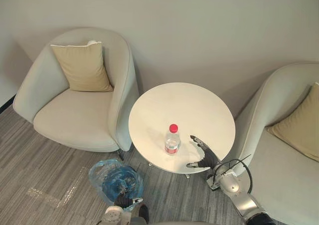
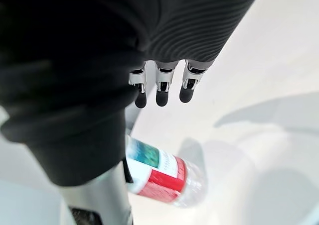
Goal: Gather rubbish on tea table into small bin, then transfer packed bag to large trash can.
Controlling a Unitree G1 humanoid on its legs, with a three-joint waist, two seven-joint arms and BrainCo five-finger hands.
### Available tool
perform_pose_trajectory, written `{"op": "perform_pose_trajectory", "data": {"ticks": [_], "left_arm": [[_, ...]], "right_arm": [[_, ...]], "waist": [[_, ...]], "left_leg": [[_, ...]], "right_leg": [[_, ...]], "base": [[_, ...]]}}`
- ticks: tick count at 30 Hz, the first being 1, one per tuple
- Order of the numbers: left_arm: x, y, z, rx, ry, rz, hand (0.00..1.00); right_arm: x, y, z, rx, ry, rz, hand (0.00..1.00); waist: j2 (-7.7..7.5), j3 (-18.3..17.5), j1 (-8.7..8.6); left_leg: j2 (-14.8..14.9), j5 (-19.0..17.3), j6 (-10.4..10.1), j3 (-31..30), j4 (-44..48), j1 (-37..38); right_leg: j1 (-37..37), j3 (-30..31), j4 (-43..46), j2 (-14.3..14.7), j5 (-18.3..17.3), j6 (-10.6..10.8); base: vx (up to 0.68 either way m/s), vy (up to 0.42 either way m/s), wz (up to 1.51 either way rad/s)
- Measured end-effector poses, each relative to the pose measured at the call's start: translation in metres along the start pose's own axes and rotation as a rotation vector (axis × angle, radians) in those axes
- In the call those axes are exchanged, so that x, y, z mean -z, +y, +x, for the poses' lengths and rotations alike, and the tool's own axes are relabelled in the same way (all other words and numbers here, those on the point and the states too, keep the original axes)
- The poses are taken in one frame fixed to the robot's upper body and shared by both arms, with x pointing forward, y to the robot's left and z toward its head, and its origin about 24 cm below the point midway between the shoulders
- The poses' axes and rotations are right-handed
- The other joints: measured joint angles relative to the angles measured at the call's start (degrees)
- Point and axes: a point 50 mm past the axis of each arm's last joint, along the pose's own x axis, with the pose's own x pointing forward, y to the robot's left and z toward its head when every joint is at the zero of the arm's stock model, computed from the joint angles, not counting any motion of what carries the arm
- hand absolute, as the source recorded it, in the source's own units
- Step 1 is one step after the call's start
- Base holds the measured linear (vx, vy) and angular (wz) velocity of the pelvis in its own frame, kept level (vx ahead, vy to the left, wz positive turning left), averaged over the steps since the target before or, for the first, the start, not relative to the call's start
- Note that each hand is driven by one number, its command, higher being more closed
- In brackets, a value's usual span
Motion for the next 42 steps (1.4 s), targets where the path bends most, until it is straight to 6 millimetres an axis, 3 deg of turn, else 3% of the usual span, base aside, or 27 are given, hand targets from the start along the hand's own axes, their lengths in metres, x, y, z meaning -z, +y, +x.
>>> {"op": "perform_pose_trajectory", "data": {"ticks": [9, 20, 28, 29, 35, 42], "left_arm": [[-0.006, -0.003, 0.001, 0.005, -0.024, -0.006, 0.00], [-0.028, -0.001, 0.004, 0.003, -0.109, -0.016, 0.00], [-0.036, 0.000, 0.005, -0.002, -0.139, -0.033, 0.00], [-0.037, 0.000, 0.005, -0.002, -0.141, -0.035, 0.00], [-0.045, 0.000, 0.006, -0.003, -0.168, -0.055, 0.00], [-0.046, 0.000, 0.006, -0.005, -0.172, -0.060, 0.00]], "right_arm": [[-0.002, -0.004, 0.012, 0.077, 0.007, -0.008, 0.00], [-0.034, -0.014, 0.041, 0.152, -0.082, 0.037, 0.00], [-0.039, -0.018, 0.049, 0.236, -0.075, 0.102, 0.00], [-0.038, -0.020, 0.050, 0.245, -0.069, 0.100, 1.00], [-0.052, -0.027, 0.059, 0.304, -0.100, 0.133, 1.00], [-0.051, -0.027, 0.060, 0.307, -0.092, 0.180, 1.00]], "waist": [[0.93, 1.4, 0.47], [1.20, 6.5, 1.66], [1.26, 8.0, 2.93], [1.26, 8.0, 3.12], [1.50, 9.4, 4.26], [1.42, 9.7, 4.41]], "left_leg": [[-0.1, 0.0, 0.0, -0.9, 0.0, -1.0], [-0.9, 0.1, 0.7, -2.6, 2.4, -7.0], [-1.6, -0.3, 1.1, -4.1, 4.1, -9.1], [-1.6, -0.3, 1.1, -4.3, 4.1, -9.3], [-1.8, -0.3, 1.1, -4.9, 5.0, -10.9], [-1.9, -0.3, 1.1, -5.3, 5.0, -11.1]], "right_leg": [[-0.4, -0.7, -0.1, 0.0, 0.0, 0.0], [-4.3, -2.2, 1.1, -0.7, 0.1, 0.1], [-5.3, -2.8, 2.1, -1.2, 0.2, 0.2], [-5.3, -2.8, 2.1, -1.2, 0.2, 0.2], [-6.3, -3.0, 2.1, -1.3, 0.4, 0.5], [-6.2, -3.3, 2.0, -1.3, 0.4, 0.5]], "base": [[0.00, -0.011, 0.05], [-0.01, 0.005, 0.10], [-0.01, 0.011, 0.13], [-0.03, 0.007, 0.12], [-0.04, 0.001, 0.04], [-0.01, -0.003, 0.03]]}}
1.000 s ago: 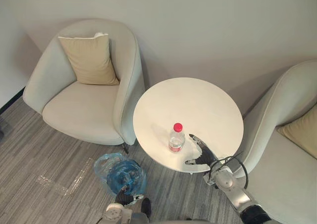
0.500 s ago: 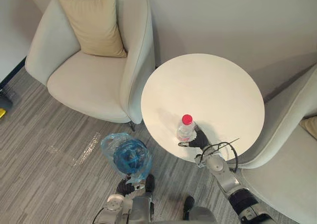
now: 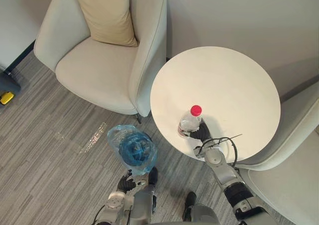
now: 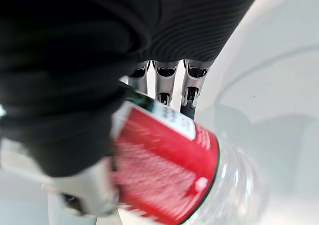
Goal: Gather rubbish on tea table into small bin, then transfer packed bag to large trash can.
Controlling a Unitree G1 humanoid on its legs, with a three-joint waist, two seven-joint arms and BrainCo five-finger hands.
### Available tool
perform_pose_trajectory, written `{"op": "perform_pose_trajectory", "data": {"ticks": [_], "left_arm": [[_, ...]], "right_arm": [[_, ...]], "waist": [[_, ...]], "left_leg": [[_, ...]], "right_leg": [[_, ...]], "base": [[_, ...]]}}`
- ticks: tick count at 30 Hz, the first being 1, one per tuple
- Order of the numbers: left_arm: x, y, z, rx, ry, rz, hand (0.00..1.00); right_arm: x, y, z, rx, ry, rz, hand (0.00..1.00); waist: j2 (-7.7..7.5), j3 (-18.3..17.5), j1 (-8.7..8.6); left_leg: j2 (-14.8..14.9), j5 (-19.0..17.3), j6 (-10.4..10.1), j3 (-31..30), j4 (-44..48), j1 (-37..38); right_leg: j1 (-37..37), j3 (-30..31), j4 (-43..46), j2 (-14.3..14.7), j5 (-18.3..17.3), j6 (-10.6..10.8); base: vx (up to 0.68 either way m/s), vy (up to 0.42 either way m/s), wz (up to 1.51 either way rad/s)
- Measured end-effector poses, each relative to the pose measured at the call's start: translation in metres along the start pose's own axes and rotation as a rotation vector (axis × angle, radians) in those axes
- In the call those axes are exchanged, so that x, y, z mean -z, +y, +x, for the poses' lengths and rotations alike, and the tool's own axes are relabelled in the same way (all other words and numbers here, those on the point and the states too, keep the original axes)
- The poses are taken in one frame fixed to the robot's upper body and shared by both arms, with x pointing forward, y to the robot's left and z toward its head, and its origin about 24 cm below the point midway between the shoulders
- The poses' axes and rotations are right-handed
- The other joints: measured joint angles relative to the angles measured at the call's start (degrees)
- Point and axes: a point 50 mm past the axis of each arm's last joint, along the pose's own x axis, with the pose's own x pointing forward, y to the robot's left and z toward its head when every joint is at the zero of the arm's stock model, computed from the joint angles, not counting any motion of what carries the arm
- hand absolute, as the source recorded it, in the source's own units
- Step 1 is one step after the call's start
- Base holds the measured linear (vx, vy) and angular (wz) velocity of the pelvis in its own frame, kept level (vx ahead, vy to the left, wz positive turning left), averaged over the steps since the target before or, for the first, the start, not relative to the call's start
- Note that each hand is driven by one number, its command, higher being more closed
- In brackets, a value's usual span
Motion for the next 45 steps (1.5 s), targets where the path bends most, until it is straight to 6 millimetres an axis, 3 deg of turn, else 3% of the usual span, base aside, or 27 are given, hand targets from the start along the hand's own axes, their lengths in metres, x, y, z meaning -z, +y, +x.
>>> {"op": "perform_pose_trajectory", "data": {"ticks": [13, 22, 28, 39, 41, 45], "left_arm": [[0.004, 0.001, 0.000, 0.001, 0.027, 0.029, 0.00], [0.019, 0.004, -0.003, 0.017, 0.090, 0.104, 0.00], [0.026, -0.001, -0.006, 0.040, 0.118, 0.130, 0.00], [0.035, -0.006, -0.009, 0.065, 0.153, 0.166, 0.00], [0.035, -0.007, -0.009, 0.072, 0.152, 0.179, 0.00], [0.027, -0.017, -0.007, 0.101, 0.116, 0.204, 0.00]], "right_arm": [[-0.008, -0.017, -0.035, 0.062, -0.075, 0.073, 1.00], [-0.013, -0.014, -0.058, 0.013, -0.113, 0.087, 1.00], [-0.010, -0.012, -0.067, -0.001, -0.108, 0.087, 1.00], [-0.004, -0.001, -0.076, -0.056, -0.082, 0.051, 1.00], [-0.005, -0.003, -0.076, -0.047, -0.087, 0.026, 1.00], [-0.014, -0.010, -0.062, -0.024, -0.141, -0.027, 1.00]], "waist": [[-0.60, -0.1, -1.16], [-2.31, -4.2, -3.25], [-2.08, -6.9, -3.70], [-1.35, -8.5, -4.66], [-1.13, -8.4, -5.00], [0.80, -8.4, -4.67]], "left_leg": [[0.5, 0.0, 0.0, 2.4, -1.4, 3.9], [0.5, 0.6, 0.1, 5.7, -3.3, 6.8], [0.5, 0.7, 0.2, 7.2, -4.1, 8.6], [0.3, 1.2, 0.5, 6.4, -4.8, 10.7], [-0.2, 1.2, 0.6, 3.7, -3.0, 9.0], [-0.1, 2.8, 0.6, 2.8, 3.6, 1.0]], "right_leg": [[2.0, 3.4, -0.1, -0.1, 0.3, 0.5], [2.4, 7.0, -1.6, -0.2, 0.9, 1.1], [3.3, 8.5, -2.3, -0.1, 1.3, 1.2], [5.8, 7.8, -3.3, -0.1, 1.6, 1.3], [6.9, 4.8, -3.9, -0.4, 1.7, 1.3], [3.6, 0.7, -0.9, -0.3, 2.2, 0.4]], "base": [[-0.02, 0.001, -0.11], [-0.04, 0.007, -0.20], [-0.03, 0.002, -0.14], [-0.02, -0.006, 0.03], [-0.03, -0.031, 0.68], [-0.11, -0.011, 0.62]]}}
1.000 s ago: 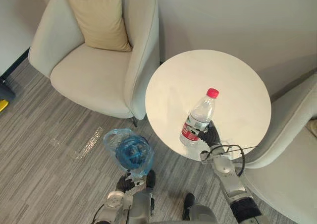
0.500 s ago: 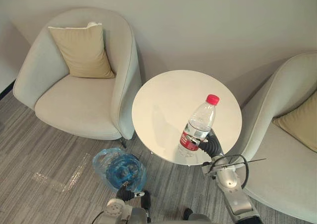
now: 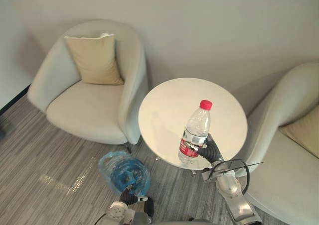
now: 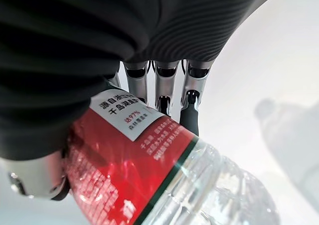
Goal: Gather rubbish on tea table into small bin, then transfer packed bag to large trash can.
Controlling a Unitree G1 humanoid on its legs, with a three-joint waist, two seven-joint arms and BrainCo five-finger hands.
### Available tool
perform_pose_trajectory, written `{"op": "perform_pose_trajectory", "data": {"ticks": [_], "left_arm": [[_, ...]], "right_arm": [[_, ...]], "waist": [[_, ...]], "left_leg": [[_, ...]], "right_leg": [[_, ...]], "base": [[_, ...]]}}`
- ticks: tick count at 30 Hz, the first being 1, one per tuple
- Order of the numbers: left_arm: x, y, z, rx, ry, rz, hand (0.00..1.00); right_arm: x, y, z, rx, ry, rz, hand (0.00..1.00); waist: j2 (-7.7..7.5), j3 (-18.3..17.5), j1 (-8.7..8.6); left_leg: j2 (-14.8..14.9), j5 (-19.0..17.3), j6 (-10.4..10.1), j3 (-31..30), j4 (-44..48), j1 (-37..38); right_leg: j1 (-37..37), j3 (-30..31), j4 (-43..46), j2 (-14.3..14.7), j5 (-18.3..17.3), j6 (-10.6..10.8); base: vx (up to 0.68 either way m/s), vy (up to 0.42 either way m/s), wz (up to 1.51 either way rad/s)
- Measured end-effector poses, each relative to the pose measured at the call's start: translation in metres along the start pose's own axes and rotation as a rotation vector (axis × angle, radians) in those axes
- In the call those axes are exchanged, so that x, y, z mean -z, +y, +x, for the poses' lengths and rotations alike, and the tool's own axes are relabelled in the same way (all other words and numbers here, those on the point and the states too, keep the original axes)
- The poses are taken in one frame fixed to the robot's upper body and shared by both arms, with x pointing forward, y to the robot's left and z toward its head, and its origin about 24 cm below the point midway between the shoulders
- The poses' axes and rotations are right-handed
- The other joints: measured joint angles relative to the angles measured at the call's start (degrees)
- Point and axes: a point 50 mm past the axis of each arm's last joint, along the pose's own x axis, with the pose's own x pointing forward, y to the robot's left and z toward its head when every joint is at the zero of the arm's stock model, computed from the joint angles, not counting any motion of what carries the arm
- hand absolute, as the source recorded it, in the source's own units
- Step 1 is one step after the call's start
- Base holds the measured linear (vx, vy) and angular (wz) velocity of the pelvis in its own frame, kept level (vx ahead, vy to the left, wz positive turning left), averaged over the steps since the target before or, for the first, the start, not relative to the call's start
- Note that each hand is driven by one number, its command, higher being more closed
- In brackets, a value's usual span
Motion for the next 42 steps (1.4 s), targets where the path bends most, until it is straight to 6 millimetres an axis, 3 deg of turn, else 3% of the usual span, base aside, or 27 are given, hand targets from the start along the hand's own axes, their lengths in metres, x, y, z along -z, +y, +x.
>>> {"op": "perform_pose_trajectory", "data": {"ticks": [1, 2, 3, 4, 5, 6, 7, 8, 10, 12, 15, 16, 17, 18, 19, 20, 21, 22, 23, 24, 26, 29, 32, 39, 42], "left_arm": [[-0.003, -0.001, 0.001, 0.001, -0.010, 0.016, 0.00], [-0.008, -0.002, 0.002, 0.006, -0.020, 0.036, 0.00], [-0.007, -0.004, 0.002, 0.011, -0.017, 0.049, 0.00], [-0.004, -0.007, 0.002, 0.021, -0.009, 0.063, 0.00], [-0.001, -0.012, 0.001, 0.031, 0.002, 0.069, 0.00], [0.000, -0.015, 0.001, 0.038, 0.007, 0.073, 0.00], [0.000, -0.021, 0.001, 0.053, 0.012, 0.073, 0.00], [0.001, -0.020, 0.001, 0.057, 0.015, 0.106, 0.00], [0.002, -0.014, 0.000, 0.049, 0.014, 0.131, 0.00], [0.003, -0.012, 0.000, 0.045, 0.014, 0.141, 0.00], [0.004, -0.011, 0.000, 0.041, 0.016, 0.143, 0.00], [0.005, -0.011, 0.000, 0.040, 0.017, 0.143, 0.00], [0.005, -0.010, -0.001, 0.036, 0.017, 0.144, 0.00], [0.005, -0.007, -0.001, 0.029, 0.019, 0.145, 0.00], [0.005, -0.005, 0.000, 0.018, 0.017, 0.139, 0.00], [0.005, -0.001, 0.000, 0.003, 0.020, 0.135, 0.00], [0.004, 0.010, 0.001, -0.035, 0.022, 0.123, 0.00], [0.004, 0.015, 0.001, -0.045, 0.023, 0.123, 0.00], [0.004, 0.015, 0.001, -0.048, 0.024, 0.120, 0.00], [0.004, 0.012, 0.001, -0.040, 0.023, 0.118, 0.00], [0.002, 0.010, 0.002, -0.031, 0.020, 0.118, 0.00], [-0.003, 0.007, 0.002, -0.025, -0.001, 0.111, 0.00], [-0.013, 0.007, 0.004, -0.030, -0.042, 0.106, 0.00], [-0.011, 0.003, 0.003, -0.029, -0.032, 0.086, 0.00], [-0.008, 0.000, 0.002, -0.019, -0.023, 0.088, 0.00]], "right_arm": [[-0.004, -0.003, 0.006, 0.009, -0.025, -0.012, 1.00], [-0.005, -0.007, 0.010, 0.020, -0.030, -0.023, 1.00], [-0.005, -0.008, 0.010, 0.029, -0.030, -0.027, 1.00], [-0.006, -0.010, 0.011, 0.047, -0.035, -0.031, 1.00], [-0.006, -0.013, 0.012, 0.067, -0.036, -0.037, 1.00], [-0.005, -0.016, 0.011, 0.081, -0.032, -0.044, 1.00], [-0.003, -0.023, 0.011, 0.113, -0.020, -0.056, 1.00], [0.001, -0.023, 0.011, 0.134, 0.010, -0.048, 1.00], [0.007, -0.015, 0.009, 0.122, 0.044, -0.026, 1.00], [0.009, -0.006, 0.007, 0.109, 0.062, 0.006, 1.00], [0.015, 0.006, 0.004, 0.070, 0.095, 0.022, 1.00], [0.018, 0.007, 0.002, 0.063, 0.111, 0.015, 1.00], [0.023, 0.007, -0.002, 0.061, 0.137, 0.012, 1.00], [0.027, 0.007, -0.007, 0.058, 0.158, 0.011, 1.00], [0.029, 0.009, -0.009, 0.054, 0.172, 0.016, 1.00], [0.029, 0.010, -0.009, 0.052, 0.174, 0.019, 1.00], [0.027, 0.013, -0.007, 0.051, 0.168, 0.031, 1.00], [0.025, 0.014, -0.006, 0.052, 0.163, 0.039, 1.00], [0.026, 0.012, -0.006, 0.058, 0.166, 0.034, 1.00], [0.028, 0.009, -0.007, 0.064, 0.173, 0.026, 1.00], [0.033, 0.004, -0.011, 0.072, 0.194, 0.002, 1.00], [0.039, -0.003, -0.015, 0.071, 0.215, -0.029, 1.00], [0.038, -0.005, -0.015, 0.066, 0.210, -0.040, 1.00], [0.032, -0.007, -0.004, 0.076, 0.175, -0.040, 1.00], [0.039, -0.002, -0.007, 0.053, 0.207, -0.039, 1.00]], "waist": [[-0.31, 0.2, 0.03], [-0.09, 0.3, 0.04], [-0.22, 0.2, -0.02], [-0.11, 0.0, -1.15], [0.48, -0.4, -2.40], [1.06, -0.8, -2.81], [2.23, -1.6, -3.71], [0.77, -1.6, -3.94], [-1.09, -1.9, -3.60], [-1.27, -2.0, -2.60], [-1.20, -2.1, -1.75], [-0.91, -1.8, -2.05], [-0.94, -1.3, -2.52], [-0.98, -0.8, -2.86], [-1.35, -0.3, -3.05], [-1.77, -0.1, -3.23], [-3.52, 1.0, -3.34], [-4.59, 1.2, -3.27], [-4.60, 1.5, -4.25], [-3.99, 1.4, -4.33], [-3.49, 1.4, -4.85], [-2.82, 1.5, -4.74], [-1.92, 1.9, -2.21], [-0.78, 1.9, -1.36], [-0.39, 1.7, -1.42]], "left_leg": [[0.1, -0.3, 0.1, 1.0, -0.4, -0.5], [1.9, -7.5, 2.1, 7.7, 8.3, -1.5], [3.0, -10.1, 2.4, 10.8, 12.1, -1.1], [6.0, -13.5, 2.8, 15.8, 17.7, 0.3], [9.1, -15.0, 1.2, 18.9, 19.1, 1.9], [10.2, -15.1, 0.4, 19.5, 17.9, 2.7], [10.7, -15.9, -3.8, 19.1, 12.7, 3.4], [8.0, -13.8, -3.4, 18.2, 8.6, 4.5], [5.7, -11.2, -2.2, 16.8, 4.4, 5.2], [4.9, -10.6, -1.4, 16.1, 3.6, 5.8], [1.9, -9.0, 0.2, 14.4, 0.6, 7.3], [0.6, -8.7, 0.7, 13.2, -1.1, 7.4], [-0.2, -9.1, 0.7, 10.9, -2.2, 7.3], [-0.6, -9.1, 0.8, 8.8, -3.1, 7.7], [-0.4, -9.1, 0.9, 7.9, -4.4, 8.3], [-0.2, -8.9, 1.3, 7.6, -4.8, 8.4], [-0.4, -8.9, 1.3, 7.2, -5.5, 8.1], [-0.9, -8.8, 1.2, 7.2, -5.3, 8.0], [-0.9, -7.9, 0.1, 6.4, -4.4, 6.9], [-0.4, -5.5, -0.7, 5.4, -4.9, 6.7], [-0.2, -5.9, -0.5, 2.9, -2.0, 4.8], [1.6, -11.0, -0.5, 1.6, 10.0, -0.8], [5.1, -15.4, -0.6, 6.1, 23.4, -4.9], [5.0, -14.9, -0.7, 7.1, 14.9, 0.2], [4.9, -12.0, -1.2, 7.4, 9.1, 3.4]], "right_leg": [[-0.9, -2.0, -0.4, -1.6, 0.4, -0.7], [-0.7, -3.4, 0.1, -2.4, 0.4, -0.7], [-0.8, -4.2, 0.9, -3.3, 0.4, -0.7], [-0.8, -5.8, 2.0, -4.6, 0.5, -0.6], [-0.8, -7.4, 2.3, -5.3, 0.8, 0.1], [-0.9, -8.1, 2.3, -5.3, 1.1, 0.6], [-1.6, -9.8, 1.9, -5.3, 2.0, 1.9], [-1.6, -10.3, 0.7, -6.4, 3.4, 2.8], [-1.4, -11.3, -0.4, -7.4, 6.0, 2.9], [-0.5, -11.2, -1.0, -7.8, 8.1, 2.8], [-0.6, -11.2, 1.7, -10.4, 8.2, 3.3], [-2.1, -10.1, 5.5, -11.7, 6.7, 1.2], [-4.4, -5.0, 10.8, -12.3, 4.6, -2.6], [-7.2, 0.6, 15.1, -11.7, 2.5, -4.9], [-8.2, 5.5, 16.4, -9.1, -1.1, -4.5], [-8.9, 7.1, 16.6, -7.1, -2.4, -4.0], [-10.8, 8.0, 14.7, -2.7, -3.8, -3.4], [-10.8, 7.6, 12.6, -1.8, -4.3, -3.5], [-10.0, 6.8, 11.6, -1.1, -4.9, -2.2], [-9.8, 5.8, 10.8, -0.7, -4.8, -2.2], [-7.9, 3.3, 9.0, -0.3, -4.1, -1.7], [-4.4, 0.3, 5.7, 1.0, -2.7, -1.6], [-0.1, 0.2, 2.3, 3.4, -2.2, -2.2], [1.1, 1.9, 0.5, 3.8, -1.4, -2.4], [0.9, 3.8, 1.1, 4.1, 0.0, -2.4]], "base": [[-0.15, 0.037, 0.45], [-0.12, 0.041, 0.42], [-0.05, 0.054, 0.38], [-0.04, 0.096, 0.46], [-0.06, 0.178, 0.53], [-0.06, 0.211, 0.73], [-0.06, 0.317, 0.77], [-0.04, 0.230, 0.71], [-0.06, 0.235, 0.52], [-0.05, 0.181, 0.33], [-0.07, 0.142, 0.29], [-0.13, 0.113, 0.52], [-0.14, 0.102, 0.75], [-0.08, 0.015, 0.80], [-0.02, -0.052, 0.62], [-0.01, -0.129, 0.51], [-0.04, -0.128, 0.36], [-0.04, -0.154, 0.60], [0.01, -0.087, 0.45], [0.07, -0.080, 0.51], [0.12, -0.063, 0.51], [0.13, -0.046, 0.55], [0.12, -0.015, 0.03], [0.04, -0.010, -0.03], [-0.03, -0.023, -0.16]]}}
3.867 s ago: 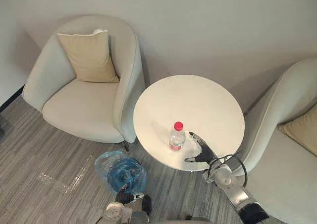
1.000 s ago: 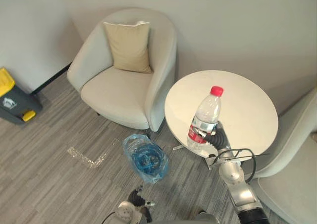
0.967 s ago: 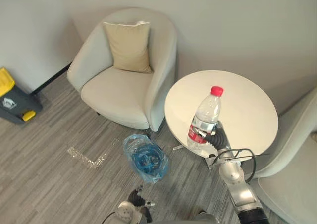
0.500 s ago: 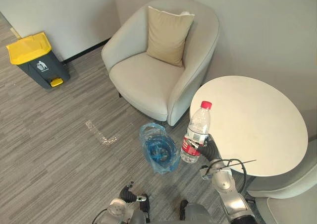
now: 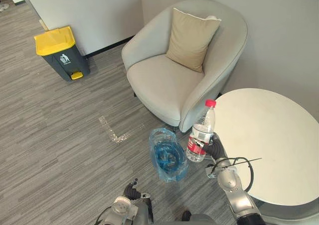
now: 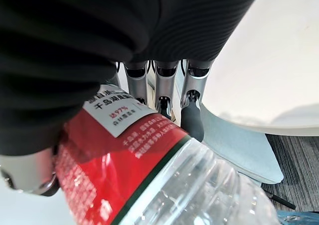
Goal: Gather rubbish on tea table into small bin, then transfer packed bag to large trash can.
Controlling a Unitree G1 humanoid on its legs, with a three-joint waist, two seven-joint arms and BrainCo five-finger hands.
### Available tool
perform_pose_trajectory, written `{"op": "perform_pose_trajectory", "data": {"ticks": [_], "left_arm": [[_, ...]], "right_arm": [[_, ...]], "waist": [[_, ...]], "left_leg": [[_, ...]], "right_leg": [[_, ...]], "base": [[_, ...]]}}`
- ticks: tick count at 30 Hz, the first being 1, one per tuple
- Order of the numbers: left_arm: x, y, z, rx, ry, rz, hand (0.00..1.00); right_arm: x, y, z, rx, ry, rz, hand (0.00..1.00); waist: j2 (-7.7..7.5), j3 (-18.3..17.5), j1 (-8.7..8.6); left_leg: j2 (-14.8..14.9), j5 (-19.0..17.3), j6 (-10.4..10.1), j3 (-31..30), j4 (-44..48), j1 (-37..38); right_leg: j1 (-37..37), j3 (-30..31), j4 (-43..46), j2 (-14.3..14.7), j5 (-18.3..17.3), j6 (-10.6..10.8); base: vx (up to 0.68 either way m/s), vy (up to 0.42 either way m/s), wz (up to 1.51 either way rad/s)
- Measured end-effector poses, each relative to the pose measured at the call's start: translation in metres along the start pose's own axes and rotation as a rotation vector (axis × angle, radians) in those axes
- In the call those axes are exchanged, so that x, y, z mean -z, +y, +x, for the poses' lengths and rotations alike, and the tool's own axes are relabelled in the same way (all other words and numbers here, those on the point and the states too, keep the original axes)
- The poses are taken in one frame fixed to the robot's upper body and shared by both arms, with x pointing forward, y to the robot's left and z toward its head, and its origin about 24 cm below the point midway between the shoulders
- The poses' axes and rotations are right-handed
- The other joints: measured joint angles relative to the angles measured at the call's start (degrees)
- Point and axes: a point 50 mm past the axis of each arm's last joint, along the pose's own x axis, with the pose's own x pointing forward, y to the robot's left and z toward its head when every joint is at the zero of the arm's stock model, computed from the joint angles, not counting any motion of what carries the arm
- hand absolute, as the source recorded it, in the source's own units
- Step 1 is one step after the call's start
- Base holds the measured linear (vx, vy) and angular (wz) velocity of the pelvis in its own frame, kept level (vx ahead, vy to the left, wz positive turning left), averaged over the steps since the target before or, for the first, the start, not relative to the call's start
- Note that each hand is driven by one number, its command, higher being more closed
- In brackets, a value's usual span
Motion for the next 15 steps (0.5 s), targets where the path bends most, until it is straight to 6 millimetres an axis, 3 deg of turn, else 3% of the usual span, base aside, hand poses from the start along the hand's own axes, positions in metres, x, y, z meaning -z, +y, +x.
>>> {"op": "perform_pose_trajectory", "data": {"ticks": [7, 12, 15], "left_arm": [[0.002, 0.002, 0.000, -0.008, 0.008, 0.004, 0.00], [-0.023, 0.022, 0.007, -0.095, -0.065, -0.089, 0.00], [-0.038, 0.039, 0.009, -0.156, -0.122, -0.145, 0.00]], "right_arm": [[0.010, 0.021, -0.003, -0.096, 0.045, -0.041, 1.00], [-0.011, 0.019, 0.028, -0.115, -0.048, -0.106, 1.00], [-0.027, 0.011, 0.044, -0.114, -0.121, -0.169, 1.00]], "waist": [[0.57, 0.5, -0.20], [1.55, 5.6, -0.06], [1.72, 8.4, 0.22]], "left_leg": [[0.3, 1.6, 0.1, 3.2, -1.7, -2.2], [1.6, -2.3, 1.3, 2.2, 13.6, -16.8], [1.5, -3.8, 0.9, 1.0, 19.0, -24.2]], "right_leg": [[-7.3, 4.8, 5.1, 0.1, -0.3, 0.2], [-20.2, 4.5, 18.0, -0.3, -5.1, -0.1], [-27.6, 3.9, 24.9, -1.4, -7.5, 0.1]], "base": [[-0.10, -0.002, -0.31], [-0.25, 0.026, 0.07], [-0.30, 0.030, 0.26]]}}
